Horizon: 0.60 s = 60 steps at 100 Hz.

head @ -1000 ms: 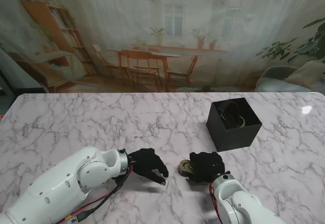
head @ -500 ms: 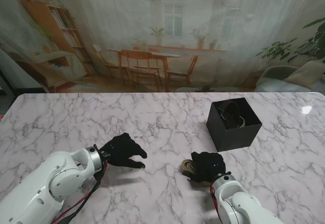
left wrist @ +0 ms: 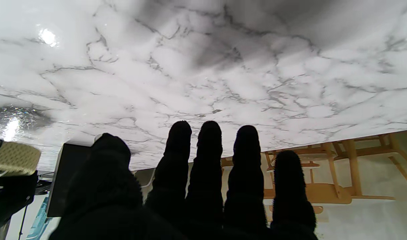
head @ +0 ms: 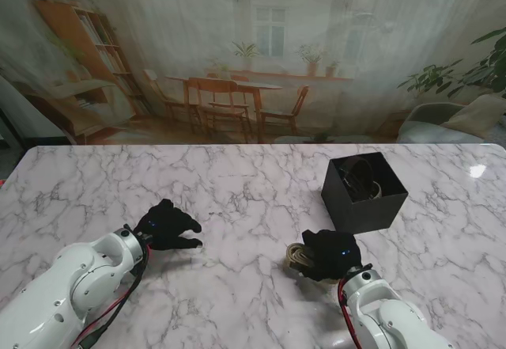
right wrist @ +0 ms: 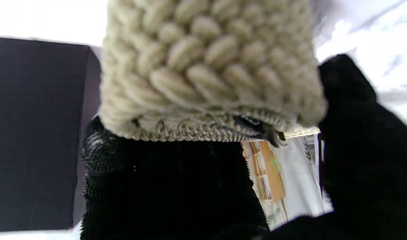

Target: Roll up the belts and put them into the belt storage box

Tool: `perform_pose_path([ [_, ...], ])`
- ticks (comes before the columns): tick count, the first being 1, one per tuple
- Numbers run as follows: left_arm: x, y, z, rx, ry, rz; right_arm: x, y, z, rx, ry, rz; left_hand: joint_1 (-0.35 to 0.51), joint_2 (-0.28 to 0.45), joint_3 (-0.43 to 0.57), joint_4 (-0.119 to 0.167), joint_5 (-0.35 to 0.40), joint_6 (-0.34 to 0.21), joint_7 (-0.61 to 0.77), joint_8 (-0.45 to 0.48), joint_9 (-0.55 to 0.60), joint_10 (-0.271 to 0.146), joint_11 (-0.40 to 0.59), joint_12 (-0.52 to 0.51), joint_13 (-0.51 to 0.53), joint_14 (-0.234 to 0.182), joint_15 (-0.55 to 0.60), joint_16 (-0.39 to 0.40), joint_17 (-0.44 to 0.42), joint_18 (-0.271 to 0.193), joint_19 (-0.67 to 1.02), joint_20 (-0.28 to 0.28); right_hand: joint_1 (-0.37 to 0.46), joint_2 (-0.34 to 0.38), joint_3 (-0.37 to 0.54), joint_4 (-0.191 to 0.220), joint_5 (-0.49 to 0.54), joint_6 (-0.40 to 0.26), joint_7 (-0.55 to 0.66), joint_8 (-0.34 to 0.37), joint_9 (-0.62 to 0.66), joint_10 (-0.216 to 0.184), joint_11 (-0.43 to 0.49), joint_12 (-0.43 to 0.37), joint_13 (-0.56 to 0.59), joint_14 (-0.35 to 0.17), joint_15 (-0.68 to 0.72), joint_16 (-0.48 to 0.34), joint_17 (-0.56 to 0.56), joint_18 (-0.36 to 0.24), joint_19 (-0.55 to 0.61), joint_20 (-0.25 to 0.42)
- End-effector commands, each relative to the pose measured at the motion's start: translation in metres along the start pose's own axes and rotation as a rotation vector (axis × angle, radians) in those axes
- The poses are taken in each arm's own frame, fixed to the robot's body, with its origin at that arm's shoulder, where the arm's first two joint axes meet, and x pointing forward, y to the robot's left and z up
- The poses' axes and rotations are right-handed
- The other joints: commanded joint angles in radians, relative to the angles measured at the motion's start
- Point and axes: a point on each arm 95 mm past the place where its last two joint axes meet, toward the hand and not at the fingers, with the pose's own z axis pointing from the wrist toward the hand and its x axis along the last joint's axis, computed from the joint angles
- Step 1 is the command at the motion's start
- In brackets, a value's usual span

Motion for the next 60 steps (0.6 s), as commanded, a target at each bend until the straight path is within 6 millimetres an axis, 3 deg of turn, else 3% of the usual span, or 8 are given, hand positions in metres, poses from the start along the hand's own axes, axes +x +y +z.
perform_pose_path([
  [1, -0.004, 0.003, -0.001, -0.012, -0.013, -0.017, 0.000, 0.018, 0.000, -0.050, 0.016, -0.014, -0.009, 0.043, -0.028, 0.004, 0.012, -0.015, 0.012, 0.012, -0.044, 0.013, -0.025, -0.014, -0.014, 0.004, -0.026, -0.013, -0.018, 0.042, -0.022, -0.016, 0.239, 0.045, 0.191, 0.054, 0.057, -0.188, 0.097, 0.013, 0.068, -0.060, 0.050, 0.041, 0.077, -0.069, 0.164, 0.061, 0.019, -0.003, 0.030, -0.010],
  [28, -0.006, 0.002, -0.003, -0.004, -0.024, -0.014, -0.018, 0.085, 0.009, -0.234, 0.091, -0.083, -0.010, 0.043, -0.029, 0.004, 0.014, -0.017, 0.014, 0.016, -0.043, 0.013, -0.026, -0.016, -0.014, 0.004, -0.027, -0.018, -0.016, 0.045, -0.030, -0.018, 0.238, 0.049, 0.189, 0.053, 0.061, -0.202, 0.097, 0.018, 0.069, -0.062, 0.040, 0.050, 0.075, -0.070, 0.160, 0.060, 0.019, -0.001, 0.029, -0.010],
  [46, -0.007, 0.003, -0.005, 0.002, -0.034, -0.016, -0.038, 0.125, 0.037, -0.325, 0.122, -0.169, -0.009, 0.044, -0.029, 0.004, 0.015, -0.016, 0.015, 0.017, -0.039, 0.012, -0.024, -0.016, -0.013, 0.004, -0.025, -0.018, -0.015, 0.044, -0.031, -0.017, 0.231, 0.058, 0.184, 0.051, 0.060, -0.224, 0.099, 0.023, 0.067, -0.076, 0.032, 0.056, 0.074, -0.082, 0.148, 0.056, 0.015, -0.014, 0.021, -0.013],
  [60, -0.008, 0.003, -0.005, 0.004, -0.038, -0.015, -0.058, 0.144, 0.062, -0.358, 0.103, -0.188, -0.009, 0.045, -0.029, 0.004, 0.016, -0.016, 0.016, 0.018, -0.038, 0.012, -0.023, -0.015, -0.012, 0.005, -0.024, -0.018, -0.014, 0.044, -0.031, -0.015, 0.231, 0.065, 0.176, 0.045, 0.055, -0.243, 0.098, 0.018, 0.064, -0.091, 0.016, 0.056, 0.071, -0.092, 0.108, 0.044, 0.006, -0.026, -0.006, -0.023],
])
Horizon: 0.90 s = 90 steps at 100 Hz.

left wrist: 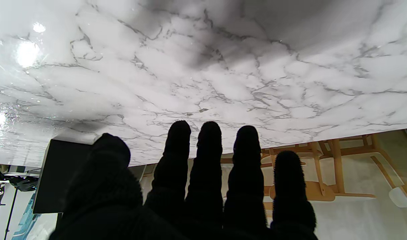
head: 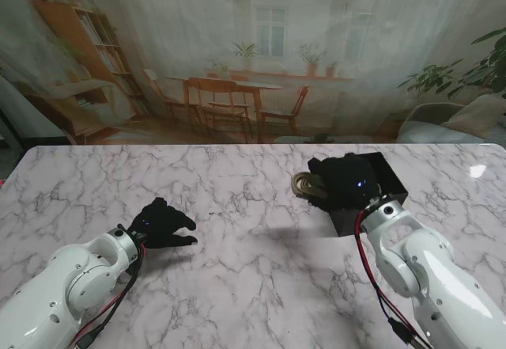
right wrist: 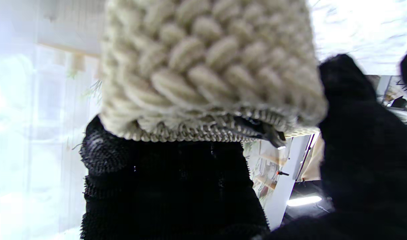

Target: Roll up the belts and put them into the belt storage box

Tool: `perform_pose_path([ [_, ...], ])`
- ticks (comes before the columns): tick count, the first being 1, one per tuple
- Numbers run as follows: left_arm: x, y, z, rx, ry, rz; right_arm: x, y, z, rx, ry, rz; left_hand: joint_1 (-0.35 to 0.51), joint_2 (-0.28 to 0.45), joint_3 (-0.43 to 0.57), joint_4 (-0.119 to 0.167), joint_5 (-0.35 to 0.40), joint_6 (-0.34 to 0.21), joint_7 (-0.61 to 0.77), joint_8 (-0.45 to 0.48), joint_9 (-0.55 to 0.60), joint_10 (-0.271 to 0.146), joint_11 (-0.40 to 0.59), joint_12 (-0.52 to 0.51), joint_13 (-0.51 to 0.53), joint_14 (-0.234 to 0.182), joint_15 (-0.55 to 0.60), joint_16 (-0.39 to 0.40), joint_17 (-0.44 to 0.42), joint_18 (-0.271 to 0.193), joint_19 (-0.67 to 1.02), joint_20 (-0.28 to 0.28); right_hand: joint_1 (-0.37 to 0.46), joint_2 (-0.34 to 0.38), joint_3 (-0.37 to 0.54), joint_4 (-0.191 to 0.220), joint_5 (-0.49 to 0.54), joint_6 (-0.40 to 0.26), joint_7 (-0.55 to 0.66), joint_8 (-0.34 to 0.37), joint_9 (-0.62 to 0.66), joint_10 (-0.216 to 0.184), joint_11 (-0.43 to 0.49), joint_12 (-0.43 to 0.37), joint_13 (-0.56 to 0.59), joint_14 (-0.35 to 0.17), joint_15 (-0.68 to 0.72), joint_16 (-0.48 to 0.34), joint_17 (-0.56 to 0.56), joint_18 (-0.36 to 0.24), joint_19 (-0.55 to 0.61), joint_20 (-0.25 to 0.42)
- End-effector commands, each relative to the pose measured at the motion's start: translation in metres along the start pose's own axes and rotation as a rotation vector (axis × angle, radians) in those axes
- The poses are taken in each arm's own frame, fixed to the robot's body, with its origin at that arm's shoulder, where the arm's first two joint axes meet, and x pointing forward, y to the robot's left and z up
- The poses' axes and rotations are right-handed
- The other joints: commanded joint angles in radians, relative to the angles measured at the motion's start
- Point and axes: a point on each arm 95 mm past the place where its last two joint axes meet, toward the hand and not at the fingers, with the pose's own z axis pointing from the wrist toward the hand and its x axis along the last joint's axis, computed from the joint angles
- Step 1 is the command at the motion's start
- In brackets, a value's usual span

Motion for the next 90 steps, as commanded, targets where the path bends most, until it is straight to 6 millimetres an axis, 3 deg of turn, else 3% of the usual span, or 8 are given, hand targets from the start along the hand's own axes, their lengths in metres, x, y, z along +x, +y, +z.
perform_pose_path([
  [1, 0.001, 0.001, 0.000, -0.010, -0.001, -0.001, -0.020, 0.012, 0.015, -0.031, -0.031, -0.015, -0.009, 0.045, -0.029, 0.004, 0.016, -0.008, 0.013, 0.011, -0.038, 0.012, -0.013, -0.005, -0.012, 0.005, -0.022, -0.008, -0.013, 0.043, -0.030, -0.015, 0.232, 0.066, 0.177, 0.046, 0.053, -0.244, 0.097, 0.018, 0.062, -0.092, 0.017, 0.040, 0.071, -0.092, 0.107, 0.036, 0.003, -0.026, -0.006, -0.012],
  [18, 0.000, 0.002, 0.001, -0.020, -0.004, 0.003, -0.052, 0.007, 0.041, -0.030, -0.076, 0.010, -0.007, 0.045, -0.029, 0.004, 0.017, -0.008, 0.014, 0.012, -0.037, 0.012, -0.012, -0.004, -0.012, 0.004, -0.022, -0.008, -0.012, 0.042, -0.031, -0.014, 0.232, 0.070, 0.177, 0.046, 0.051, -0.280, 0.109, 0.021, 0.056, -0.107, 0.011, 0.042, 0.068, -0.099, 0.077, 0.034, -0.010, -0.035, -0.028, -0.020],
  [37, -0.001, 0.002, 0.000, -0.020, -0.009, 0.008, -0.081, -0.006, 0.056, -0.014, -0.171, 0.014, -0.007, 0.045, -0.029, 0.004, 0.017, -0.008, 0.015, 0.013, -0.038, 0.013, -0.012, -0.004, -0.013, 0.004, -0.022, -0.008, -0.013, 0.045, -0.032, -0.013, 0.237, 0.078, 0.171, 0.047, 0.050, -0.297, 0.115, 0.015, 0.048, -0.112, 0.010, 0.042, 0.061, -0.099, 0.060, 0.040, -0.022, -0.038, -0.041, -0.022],
  [90, -0.003, 0.002, -0.002, -0.013, -0.016, 0.016, -0.117, -0.058, 0.037, 0.166, -0.265, -0.149, -0.009, 0.045, -0.029, 0.004, 0.016, -0.008, 0.015, 0.013, -0.043, 0.012, -0.013, -0.005, -0.015, 0.004, -0.023, -0.009, -0.014, 0.044, -0.034, -0.010, 0.243, 0.099, 0.154, 0.049, 0.099, -0.361, 0.121, -0.009, 0.042, -0.115, 0.009, 0.034, 0.048, -0.097, 0.041, 0.052, -0.037, -0.040, -0.051, -0.015],
])
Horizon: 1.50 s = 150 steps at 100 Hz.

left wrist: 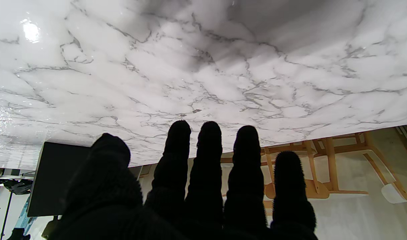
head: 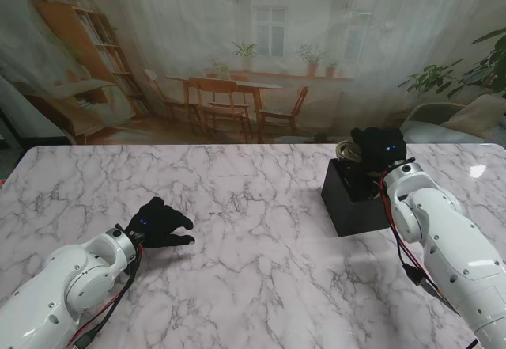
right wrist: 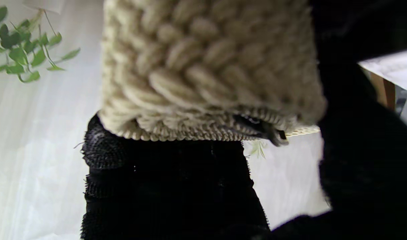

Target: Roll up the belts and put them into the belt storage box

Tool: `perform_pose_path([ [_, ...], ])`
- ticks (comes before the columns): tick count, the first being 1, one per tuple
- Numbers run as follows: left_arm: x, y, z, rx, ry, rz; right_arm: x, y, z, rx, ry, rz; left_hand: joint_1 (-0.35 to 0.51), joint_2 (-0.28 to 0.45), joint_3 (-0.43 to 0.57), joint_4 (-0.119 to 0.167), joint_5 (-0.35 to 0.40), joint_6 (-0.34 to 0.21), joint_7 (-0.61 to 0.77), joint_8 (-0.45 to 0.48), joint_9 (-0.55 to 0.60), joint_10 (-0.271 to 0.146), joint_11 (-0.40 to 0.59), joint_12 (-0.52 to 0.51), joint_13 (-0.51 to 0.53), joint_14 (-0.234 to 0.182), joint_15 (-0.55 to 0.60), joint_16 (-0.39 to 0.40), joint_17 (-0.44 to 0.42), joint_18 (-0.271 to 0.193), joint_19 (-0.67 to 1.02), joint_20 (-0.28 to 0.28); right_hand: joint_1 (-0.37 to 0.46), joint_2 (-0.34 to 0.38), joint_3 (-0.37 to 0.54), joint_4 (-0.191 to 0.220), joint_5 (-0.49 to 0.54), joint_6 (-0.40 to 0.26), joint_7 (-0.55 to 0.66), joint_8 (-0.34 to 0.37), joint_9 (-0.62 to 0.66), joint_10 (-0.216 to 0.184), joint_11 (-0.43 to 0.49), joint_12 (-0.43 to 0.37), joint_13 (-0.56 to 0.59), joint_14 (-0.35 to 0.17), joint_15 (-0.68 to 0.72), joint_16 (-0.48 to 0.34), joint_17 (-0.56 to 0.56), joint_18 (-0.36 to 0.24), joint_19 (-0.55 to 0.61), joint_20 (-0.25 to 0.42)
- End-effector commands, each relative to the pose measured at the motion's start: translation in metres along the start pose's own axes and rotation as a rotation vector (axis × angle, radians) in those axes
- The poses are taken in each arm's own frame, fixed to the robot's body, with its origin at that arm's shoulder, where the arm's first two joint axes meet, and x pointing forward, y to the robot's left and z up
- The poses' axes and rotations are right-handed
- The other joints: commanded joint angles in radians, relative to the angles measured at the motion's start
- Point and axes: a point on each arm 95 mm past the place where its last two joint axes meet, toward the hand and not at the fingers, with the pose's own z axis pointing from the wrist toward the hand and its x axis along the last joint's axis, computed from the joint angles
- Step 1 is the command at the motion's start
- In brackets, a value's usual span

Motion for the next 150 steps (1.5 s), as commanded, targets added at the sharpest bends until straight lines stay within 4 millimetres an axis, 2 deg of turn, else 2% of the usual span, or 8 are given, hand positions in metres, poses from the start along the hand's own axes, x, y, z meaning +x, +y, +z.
perform_pose_path([
  [1, 0.001, 0.001, 0.000, -0.014, 0.000, 0.002, -0.004, -0.007, -0.001, 0.022, -0.010, -0.009, -0.008, 0.046, -0.029, 0.004, 0.016, -0.008, 0.012, 0.012, -0.043, 0.013, -0.014, -0.005, -0.015, 0.005, -0.022, -0.008, -0.014, 0.043, -0.023, -0.010, 0.237, 0.100, 0.168, 0.050, 0.087, -0.354, 0.121, 0.014, 0.041, -0.111, 0.018, 0.023, 0.048, -0.095, 0.050, 0.052, -0.012, -0.037, -0.008, -0.003],
  [78, 0.002, 0.002, 0.004, -0.019, 0.005, -0.003, 0.002, -0.023, -0.011, 0.162, 0.029, -0.014, -0.009, 0.046, -0.029, 0.004, 0.015, -0.009, 0.012, 0.012, -0.042, 0.013, -0.013, -0.005, -0.015, 0.004, -0.022, -0.008, -0.013, 0.044, -0.023, -0.009, 0.234, 0.157, 0.130, 0.051, 0.056, -0.305, 0.065, -0.039, -0.007, -0.092, -0.045, -0.013, -0.023, -0.078, -0.026, 0.028, -0.099, -0.049, -0.063, 0.004],
  [98, 0.002, 0.002, 0.004, -0.017, 0.005, -0.002, 0.003, -0.026, -0.013, 0.199, 0.044, -0.033, -0.007, 0.046, -0.029, 0.004, 0.013, -0.009, 0.011, 0.011, -0.042, 0.011, -0.012, -0.005, -0.014, 0.003, -0.022, -0.008, -0.013, 0.043, -0.023, -0.008, 0.161, 0.153, 0.098, 0.046, -0.011, -0.259, -0.012, -0.092, -0.100, -0.088, -0.117, -0.070, -0.125, -0.072, -0.112, -0.012, -0.200, -0.040, -0.120, 0.009],
  [105, 0.002, 0.002, 0.004, -0.016, 0.005, 0.000, 0.002, -0.027, -0.013, 0.199, 0.050, -0.043, -0.006, 0.046, -0.028, 0.004, 0.012, -0.008, 0.010, 0.011, -0.041, 0.012, -0.011, -0.005, -0.013, 0.003, -0.021, -0.008, -0.012, 0.043, -0.023, -0.008, 0.081, 0.147, 0.120, 0.048, -0.001, -0.235, -0.120, -0.050, -0.147, -0.088, -0.125, -0.144, -0.170, -0.071, -0.132, -0.031, -0.240, -0.043, -0.145, 0.019],
  [113, 0.002, 0.002, 0.004, -0.015, 0.006, -0.001, 0.001, -0.028, -0.014, 0.209, 0.053, -0.053, -0.006, 0.046, -0.029, 0.004, 0.013, -0.008, 0.011, 0.011, -0.040, 0.013, -0.011, -0.004, -0.013, 0.004, -0.021, -0.008, -0.012, 0.044, -0.023, -0.008, -0.021, 0.151, 0.142, 0.141, 0.020, -0.204, -0.264, 0.039, -0.208, -0.079, -0.163, -0.191, -0.238, -0.063, -0.157, -0.057, -0.294, -0.037, -0.168, 0.018],
  [122, 0.001, 0.002, 0.004, -0.013, 0.006, -0.001, 0.000, -0.026, -0.017, 0.242, 0.054, -0.082, -0.005, 0.045, -0.028, 0.005, 0.011, -0.007, 0.010, 0.011, -0.040, 0.012, -0.011, -0.004, -0.012, 0.003, -0.021, -0.008, -0.013, 0.045, -0.022, -0.008, -0.127, 0.179, 0.007, 0.150, -0.019, -0.192, -0.355, 0.078, -0.305, -0.054, -0.242, -0.245, -0.347, -0.051, -0.218, -0.104, -0.379, 0.000, -0.207, 0.013],
  [135, 0.001, 0.002, 0.004, -0.010, 0.005, 0.000, -0.003, -0.024, -0.020, 0.267, 0.050, -0.103, -0.005, 0.044, -0.028, 0.005, 0.011, -0.007, 0.010, 0.010, -0.040, 0.011, -0.010, -0.004, -0.012, 0.003, -0.020, -0.007, -0.013, 0.043, -0.022, -0.008, -0.165, 0.231, -0.150, 0.163, -0.082, -0.152, -0.447, 0.066, -0.411, -0.027, -0.299, -0.294, -0.456, -0.030, -0.272, -0.167, -0.454, 0.020, -0.245, 0.001],
  [150, 0.000, 0.002, 0.003, -0.006, 0.003, 0.000, -0.004, -0.022, -0.021, 0.251, 0.044, -0.101, -0.003, 0.043, -0.028, 0.005, 0.011, -0.006, 0.010, 0.010, -0.038, 0.011, -0.009, -0.003, -0.012, 0.003, -0.020, -0.007, -0.011, 0.043, -0.021, -0.008, -0.192, 0.267, -0.169, 0.172, -0.126, -0.126, -0.479, 0.056, -0.465, -0.014, -0.309, -0.305, -0.513, -0.019, -0.302, -0.190, -0.501, 0.022, -0.265, -0.005],
])
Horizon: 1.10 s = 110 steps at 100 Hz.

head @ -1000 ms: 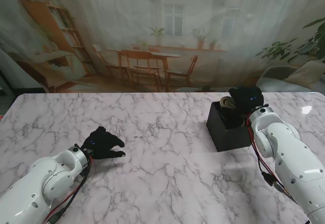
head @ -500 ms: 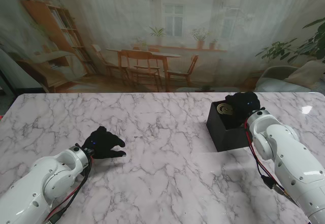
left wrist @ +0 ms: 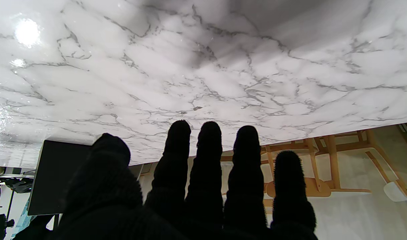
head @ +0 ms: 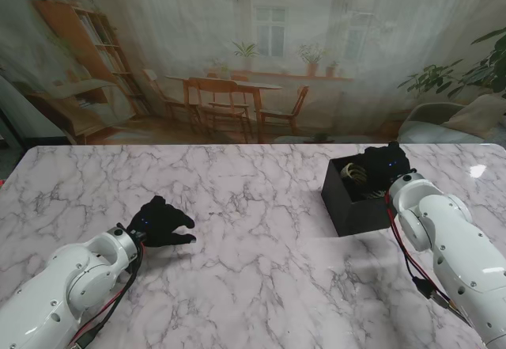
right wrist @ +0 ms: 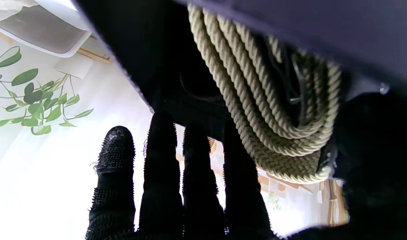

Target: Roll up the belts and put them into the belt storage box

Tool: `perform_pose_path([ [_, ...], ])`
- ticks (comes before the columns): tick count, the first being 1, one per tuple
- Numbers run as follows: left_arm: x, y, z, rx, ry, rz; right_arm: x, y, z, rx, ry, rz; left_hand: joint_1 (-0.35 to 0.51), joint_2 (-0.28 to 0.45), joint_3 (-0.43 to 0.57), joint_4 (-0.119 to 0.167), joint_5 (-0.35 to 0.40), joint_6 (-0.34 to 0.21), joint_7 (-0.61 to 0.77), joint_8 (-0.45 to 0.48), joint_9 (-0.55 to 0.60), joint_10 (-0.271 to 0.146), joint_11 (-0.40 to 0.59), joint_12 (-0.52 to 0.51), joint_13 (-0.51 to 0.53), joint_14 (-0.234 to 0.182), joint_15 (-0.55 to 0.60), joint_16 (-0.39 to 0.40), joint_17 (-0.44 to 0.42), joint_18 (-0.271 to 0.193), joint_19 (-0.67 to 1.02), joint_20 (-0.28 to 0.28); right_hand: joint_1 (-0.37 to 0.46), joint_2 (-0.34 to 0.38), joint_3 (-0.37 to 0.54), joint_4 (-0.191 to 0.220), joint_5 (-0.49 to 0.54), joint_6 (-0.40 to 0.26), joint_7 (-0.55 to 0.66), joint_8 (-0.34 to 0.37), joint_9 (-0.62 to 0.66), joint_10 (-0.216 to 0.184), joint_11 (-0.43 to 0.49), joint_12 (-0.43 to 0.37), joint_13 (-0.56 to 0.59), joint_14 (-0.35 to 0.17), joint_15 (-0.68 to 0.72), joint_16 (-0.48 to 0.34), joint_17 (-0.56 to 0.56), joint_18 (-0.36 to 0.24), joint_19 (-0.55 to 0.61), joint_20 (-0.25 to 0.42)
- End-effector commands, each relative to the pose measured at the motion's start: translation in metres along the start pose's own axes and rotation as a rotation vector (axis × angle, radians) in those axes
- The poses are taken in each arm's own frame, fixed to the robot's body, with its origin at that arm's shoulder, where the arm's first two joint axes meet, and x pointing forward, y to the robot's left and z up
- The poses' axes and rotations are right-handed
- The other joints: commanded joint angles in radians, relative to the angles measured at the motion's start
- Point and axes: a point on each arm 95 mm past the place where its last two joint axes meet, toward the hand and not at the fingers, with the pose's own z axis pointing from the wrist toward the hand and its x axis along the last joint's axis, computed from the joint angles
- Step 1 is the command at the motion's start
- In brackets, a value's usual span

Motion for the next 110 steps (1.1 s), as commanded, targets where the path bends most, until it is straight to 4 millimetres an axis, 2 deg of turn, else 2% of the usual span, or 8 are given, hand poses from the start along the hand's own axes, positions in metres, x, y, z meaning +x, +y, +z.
perform_pose_path([
  [1, 0.000, 0.003, 0.000, -0.015, -0.001, -0.001, -0.001, 0.001, -0.002, -0.019, -0.002, -0.009, -0.003, 0.043, -0.028, 0.005, 0.011, -0.005, 0.007, 0.010, -0.038, 0.012, -0.009, -0.003, -0.012, 0.004, -0.020, -0.007, -0.011, 0.043, -0.021, -0.008, -0.021, 0.042, -0.012, 0.043, -0.041, 0.009, -0.022, -0.014, -0.046, 0.022, -0.020, -0.012, -0.041, 0.024, -0.044, -0.020, -0.032, 0.031, -0.017, -0.013],
  [23, 0.000, 0.003, 0.000, -0.016, -0.002, 0.001, -0.010, 0.013, -0.008, -0.041, -0.006, -0.041, -0.002, 0.044, -0.028, 0.005, 0.013, -0.006, 0.009, 0.011, -0.043, 0.011, -0.010, -0.004, -0.014, 0.003, -0.020, -0.007, -0.012, 0.045, -0.021, -0.008, -0.065, 0.067, 0.027, 0.045, -0.073, 0.009, -0.049, -0.015, -0.129, 0.041, -0.034, -0.036, -0.124, 0.050, -0.097, -0.074, -0.115, 0.065, -0.070, -0.029],
  [43, 0.000, 0.003, -0.001, -0.014, -0.005, 0.002, -0.015, 0.020, -0.016, 0.000, -0.010, -0.035, 0.001, 0.044, -0.028, 0.005, 0.013, -0.008, 0.010, 0.011, -0.048, 0.012, -0.012, -0.006, -0.016, 0.002, -0.022, -0.008, -0.012, 0.043, -0.020, -0.008, -0.100, 0.086, -0.078, 0.041, -0.187, 0.061, -0.165, -0.058, -0.228, 0.080, -0.121, -0.132, -0.194, 0.118, -0.194, -0.173, -0.178, 0.113, -0.172, -0.092],
  [55, -0.001, 0.003, -0.001, -0.012, -0.008, 0.003, -0.014, 0.018, -0.018, 0.031, -0.008, -0.049, 0.001, 0.043, -0.028, 0.005, 0.012, -0.007, 0.009, 0.011, -0.047, 0.012, -0.012, -0.006, -0.015, 0.003, -0.021, -0.008, -0.012, 0.042, -0.020, -0.008, -0.085, 0.042, -0.094, 0.043, -0.329, 0.054, -0.259, -0.099, -0.307, 0.062, -0.143, -0.173, -0.217, 0.103, -0.208, -0.192, -0.184, 0.102, -0.187, -0.104],
  [66, -0.001, 0.003, -0.001, -0.012, -0.009, 0.003, -0.012, 0.016, -0.017, 0.040, -0.007, -0.064, 0.002, 0.044, -0.028, 0.005, 0.012, -0.007, 0.009, 0.011, -0.046, 0.012, -0.011, -0.006, -0.015, 0.002, -0.021, -0.008, -0.012, 0.043, -0.020, -0.008, -0.065, 0.008, -0.088, 0.047, -0.393, 0.049, -0.281, -0.104, -0.349, 0.059, -0.146, -0.183, -0.232, 0.089, -0.212, -0.195, -0.189, 0.097, -0.190, -0.106],
  [93, -0.002, 0.003, -0.003, -0.001, -0.016, 0.007, -0.010, 0.028, -0.024, -0.059, 0.023, -0.015, 0.003, 0.047, -0.028, 0.005, 0.007, -0.007, 0.007, 0.010, -0.063, 0.014, -0.018, -0.009, -0.023, 0.002, -0.024, -0.009, -0.012, 0.042, -0.020, -0.008, -0.068, 0.075, -0.074, 0.056, -0.329, 0.036, -0.231, -0.080, -0.335, 0.064, -0.111, -0.182, -0.234, 0.084, -0.208, -0.196, -0.195, 0.094, -0.196, -0.111],
  [108, -0.004, 0.003, -0.004, 0.032, -0.025, 0.006, -0.005, 0.048, -0.037, -0.177, 0.073, 0.034, 0.004, 0.053, -0.029, 0.005, -0.032, -0.012, -0.019, 0.001, -0.169, 0.022, -0.086, -0.064, -0.077, 0.008, -0.069, -0.044, -0.022, 0.030, -0.057, -0.032, -0.053, 0.135, -0.081, 0.061, -0.298, 0.022, -0.200, -0.069, -0.298, 0.043, -0.094, -0.180, -0.221, 0.079, -0.201, -0.195, -0.189, 0.092, -0.189, -0.109],
  [110, -0.004, 0.002, -0.004, 0.036, -0.026, 0.004, -0.004, 0.051, -0.039, -0.193, 0.081, 0.043, 0.004, 0.053, -0.028, 0.005, -0.037, -0.012, -0.022, 0.000, -0.179, 0.023, -0.092, -0.070, -0.083, 0.011, -0.074, -0.049, -0.023, 0.030, -0.062, -0.035, -0.031, 0.158, -0.115, 0.067, -0.293, 0.019, -0.183, -0.064, -0.286, 0.043, -0.095, -0.183, -0.218, 0.079, -0.200, -0.194, -0.187, 0.092, -0.185, -0.110],
])
